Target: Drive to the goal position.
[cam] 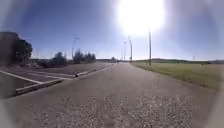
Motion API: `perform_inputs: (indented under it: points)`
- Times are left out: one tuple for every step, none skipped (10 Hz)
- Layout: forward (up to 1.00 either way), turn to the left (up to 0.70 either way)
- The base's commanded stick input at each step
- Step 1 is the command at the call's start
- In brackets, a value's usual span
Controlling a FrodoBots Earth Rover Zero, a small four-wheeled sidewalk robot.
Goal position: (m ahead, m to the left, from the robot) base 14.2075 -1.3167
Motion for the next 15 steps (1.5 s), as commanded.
perform_inputs:
  points:
    - [1.00,0.00]
    - [1.00,0.00]
    - [1.00,0.00]
    - [1.00,0.00]
    - [1.00,0.00]
    - [1.00,0.00]
    - [1.00,0.00]
    - [1.00,-0.23]
    - [1.00,-0.34]
    - [1.00,-0.07]
    - [1.00,-0.03]
    - [1.00,0.00]
    - [1.00,0.00]
    - [1.00,0.00]
    - [1.00,0.00]
